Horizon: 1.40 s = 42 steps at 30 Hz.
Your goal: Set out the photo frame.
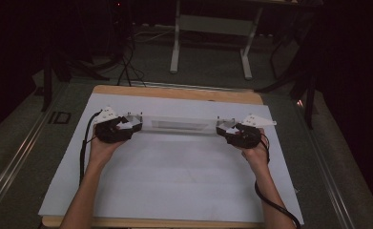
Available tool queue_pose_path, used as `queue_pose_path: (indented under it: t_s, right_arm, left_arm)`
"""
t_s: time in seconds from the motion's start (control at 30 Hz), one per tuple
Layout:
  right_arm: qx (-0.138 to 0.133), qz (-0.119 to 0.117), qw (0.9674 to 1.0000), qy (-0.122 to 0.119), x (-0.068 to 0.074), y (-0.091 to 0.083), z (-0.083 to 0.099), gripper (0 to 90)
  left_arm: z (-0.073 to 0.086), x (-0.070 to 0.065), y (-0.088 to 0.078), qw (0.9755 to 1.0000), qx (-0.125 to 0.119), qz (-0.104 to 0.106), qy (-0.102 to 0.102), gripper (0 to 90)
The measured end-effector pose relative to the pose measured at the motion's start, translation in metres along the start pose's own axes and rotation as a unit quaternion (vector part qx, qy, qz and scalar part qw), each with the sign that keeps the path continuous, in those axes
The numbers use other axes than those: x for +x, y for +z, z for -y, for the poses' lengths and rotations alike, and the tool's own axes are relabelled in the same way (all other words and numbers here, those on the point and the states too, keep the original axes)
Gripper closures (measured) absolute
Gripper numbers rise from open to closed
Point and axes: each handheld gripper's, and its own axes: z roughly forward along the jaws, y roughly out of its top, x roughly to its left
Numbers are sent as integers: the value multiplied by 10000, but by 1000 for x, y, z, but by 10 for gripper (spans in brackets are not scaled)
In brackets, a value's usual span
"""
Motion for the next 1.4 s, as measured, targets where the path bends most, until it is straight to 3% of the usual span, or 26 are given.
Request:
queue_pose_path:
  t_s: [0.13,0.43,0.53,0.63,0.73,1.4]
  right_arm:
    - [-51,70,10000,24,0,1,-1,482]
    - [-214,461,9987,85,-1,6,-3,484]
    - [-196,590,9980,-59,0,8,-2,491]
    - [21,889,9956,-288,3,14,1,502]
    - [98,977,9947,-311,2,20,5,499]
    - [56,1137,9935,-33,-4,39,10,446]
  left_arm:
    - [-3,-3,4,10000,-70,-56,-4,422]
    - [-2,-3,12,9993,-167,-320,-97,458]
    - [-2,-4,15,9991,-116,-416,-54,461]
    - [-2,-5,18,9987,-67,-506,-73,457]
    - [0,-4,22,9984,-1,-559,-57,453]
    - [4,-4,37,9950,-182,-964,-167,430]
